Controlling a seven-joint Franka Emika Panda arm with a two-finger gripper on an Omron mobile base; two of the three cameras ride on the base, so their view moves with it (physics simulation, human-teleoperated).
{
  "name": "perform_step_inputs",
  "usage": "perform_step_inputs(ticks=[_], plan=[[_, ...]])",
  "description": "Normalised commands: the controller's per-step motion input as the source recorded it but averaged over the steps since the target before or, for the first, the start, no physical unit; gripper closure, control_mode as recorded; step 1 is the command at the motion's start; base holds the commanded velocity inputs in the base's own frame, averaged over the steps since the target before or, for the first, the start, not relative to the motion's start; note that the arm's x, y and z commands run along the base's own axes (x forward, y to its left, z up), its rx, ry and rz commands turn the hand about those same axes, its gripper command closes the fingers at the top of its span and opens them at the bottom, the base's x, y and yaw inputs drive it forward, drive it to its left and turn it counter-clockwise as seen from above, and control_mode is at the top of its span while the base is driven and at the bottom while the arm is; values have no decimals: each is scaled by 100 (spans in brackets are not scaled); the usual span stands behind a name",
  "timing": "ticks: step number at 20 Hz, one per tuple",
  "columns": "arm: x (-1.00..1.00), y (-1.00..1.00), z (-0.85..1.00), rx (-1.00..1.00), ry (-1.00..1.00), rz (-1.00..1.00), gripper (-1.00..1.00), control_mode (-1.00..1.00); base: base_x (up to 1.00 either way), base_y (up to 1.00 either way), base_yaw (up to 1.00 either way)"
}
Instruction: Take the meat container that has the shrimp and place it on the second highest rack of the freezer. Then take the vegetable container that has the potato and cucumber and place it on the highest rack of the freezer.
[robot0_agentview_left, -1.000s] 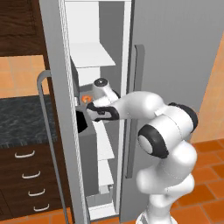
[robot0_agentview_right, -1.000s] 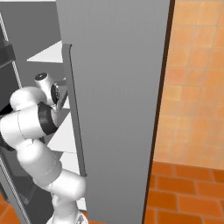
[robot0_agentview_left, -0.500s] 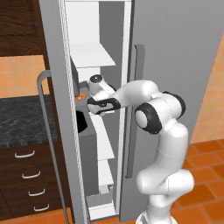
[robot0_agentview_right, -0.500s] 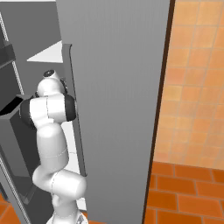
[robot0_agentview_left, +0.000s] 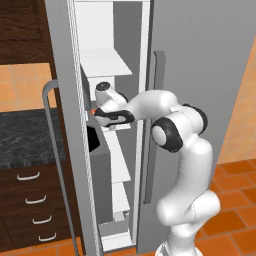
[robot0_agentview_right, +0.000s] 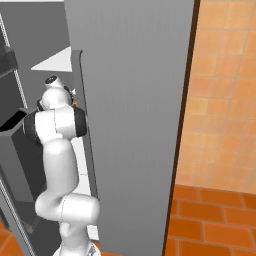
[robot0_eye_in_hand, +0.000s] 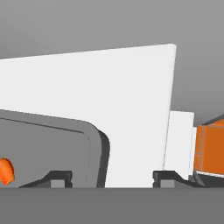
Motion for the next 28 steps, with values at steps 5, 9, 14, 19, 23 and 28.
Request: perform_step_inputs(ticks=[5,9,14,19,23,28], plan=[[-100,0,38,4,-31,-4,-100,-100,0,0,0],[-100,-32,65,16,-22,-5,-100,-100,0,0,0],[-100,-40,81,32,3,-8,-100,-100,0,0,0],[-100,-1,86,16,35,-11,-100,-100,0,0,0],[-100,-11,36,0,31,-8,-100,-100,0,0,0],[-100,-51,-2,0,5,4,-100,-100,0,0,0]])
